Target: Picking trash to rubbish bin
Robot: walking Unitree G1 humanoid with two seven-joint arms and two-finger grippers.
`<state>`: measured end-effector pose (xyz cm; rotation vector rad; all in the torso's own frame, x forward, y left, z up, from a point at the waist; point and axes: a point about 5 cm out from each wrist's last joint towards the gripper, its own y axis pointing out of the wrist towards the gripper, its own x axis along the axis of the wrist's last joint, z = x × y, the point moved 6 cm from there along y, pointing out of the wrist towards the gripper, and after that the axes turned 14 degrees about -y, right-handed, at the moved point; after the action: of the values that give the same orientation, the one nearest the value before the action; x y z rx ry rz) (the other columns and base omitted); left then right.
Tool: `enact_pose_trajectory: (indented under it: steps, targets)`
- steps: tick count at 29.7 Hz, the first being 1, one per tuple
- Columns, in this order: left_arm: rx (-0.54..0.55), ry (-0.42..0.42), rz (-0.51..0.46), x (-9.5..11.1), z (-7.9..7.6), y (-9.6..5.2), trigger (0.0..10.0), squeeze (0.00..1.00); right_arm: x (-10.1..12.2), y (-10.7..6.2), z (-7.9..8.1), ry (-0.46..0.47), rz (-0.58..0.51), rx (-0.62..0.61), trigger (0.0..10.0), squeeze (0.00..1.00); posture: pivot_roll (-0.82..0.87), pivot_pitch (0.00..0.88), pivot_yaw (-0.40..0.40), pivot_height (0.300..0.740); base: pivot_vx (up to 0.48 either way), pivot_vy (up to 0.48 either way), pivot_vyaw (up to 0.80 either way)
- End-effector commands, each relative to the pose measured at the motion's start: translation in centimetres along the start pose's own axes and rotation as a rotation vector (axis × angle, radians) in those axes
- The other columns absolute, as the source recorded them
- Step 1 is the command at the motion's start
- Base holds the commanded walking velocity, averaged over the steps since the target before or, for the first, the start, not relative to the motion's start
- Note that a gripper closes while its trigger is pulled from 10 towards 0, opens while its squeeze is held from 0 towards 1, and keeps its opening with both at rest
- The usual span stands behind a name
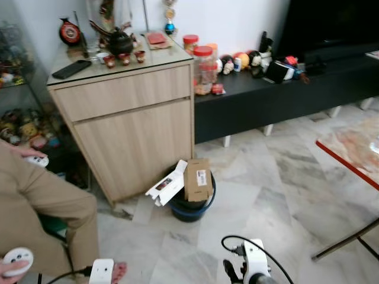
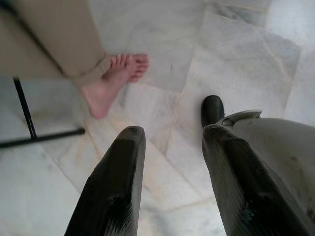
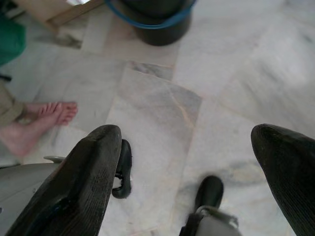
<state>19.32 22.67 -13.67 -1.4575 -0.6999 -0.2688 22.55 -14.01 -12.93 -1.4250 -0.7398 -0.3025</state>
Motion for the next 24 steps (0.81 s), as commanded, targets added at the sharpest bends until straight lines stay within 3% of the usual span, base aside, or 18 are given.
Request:
enact_pose_trajectory:
  steps: [1, 24]
  targets:
    - [0.004, -0.001, -0.022, 0.82, 0.07, 0.11, 10.0, 0.00, -0.31, -0.04, 0.07, -0.002, 0.012, 0.003, 10.0, 0.00, 0.06, 0.000, 0.048, 0.740, 0.000, 0.000, -0.80]
    - [0.013, 0.014, -0.019, 0.80, 0.50, 0.07, 10.0, 0.00, -0.58, -0.03, 0.29, -0.008, 0.025, -0.003, 10.0, 0.00, 0.07, 0.000, 0.059, 0.740, 0.000, 0.000, -0.80]
